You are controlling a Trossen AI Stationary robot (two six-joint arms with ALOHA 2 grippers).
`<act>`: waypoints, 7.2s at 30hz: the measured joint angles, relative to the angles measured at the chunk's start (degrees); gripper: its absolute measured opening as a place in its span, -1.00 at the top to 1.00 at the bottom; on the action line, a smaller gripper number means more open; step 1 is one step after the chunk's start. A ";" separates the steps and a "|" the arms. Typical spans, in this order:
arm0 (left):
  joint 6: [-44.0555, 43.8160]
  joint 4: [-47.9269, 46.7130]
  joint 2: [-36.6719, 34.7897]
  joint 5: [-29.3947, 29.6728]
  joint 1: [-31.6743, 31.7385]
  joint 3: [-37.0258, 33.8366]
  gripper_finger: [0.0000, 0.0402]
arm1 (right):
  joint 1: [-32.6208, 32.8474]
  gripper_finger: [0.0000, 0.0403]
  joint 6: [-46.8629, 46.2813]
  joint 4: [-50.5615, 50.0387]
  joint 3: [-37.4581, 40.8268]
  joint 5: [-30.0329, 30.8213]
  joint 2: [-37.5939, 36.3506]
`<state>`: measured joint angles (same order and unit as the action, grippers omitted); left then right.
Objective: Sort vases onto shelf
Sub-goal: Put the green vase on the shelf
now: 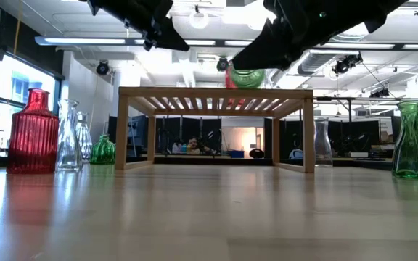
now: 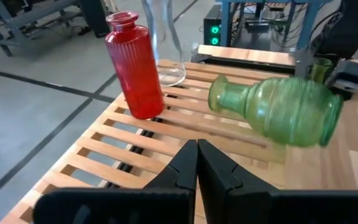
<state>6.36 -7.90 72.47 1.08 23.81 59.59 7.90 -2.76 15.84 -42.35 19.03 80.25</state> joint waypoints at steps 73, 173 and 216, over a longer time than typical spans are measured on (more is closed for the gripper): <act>-0.27 10.67 -0.89 -6.52 1.36 -12.04 0.96 | -26.11 -0.44 33.83 -50.00 -30.90 -2.60 6.23; -9.88 3.29 -1.90 7.91 -39.57 -12.02 0.96 | -3.63 -0.17 -19.08 -13.86 -1.55 -14.74 16.06; -8.87 -27.94 48.72 4.06 -31.44 37.33 -0.10 | 22.71 0.81 -23.81 -34.85 7.45 15.08 -20.64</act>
<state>-2.52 -35.84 121.19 5.15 -7.63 96.93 30.61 -26.56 -19.00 -34.89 34.11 59.61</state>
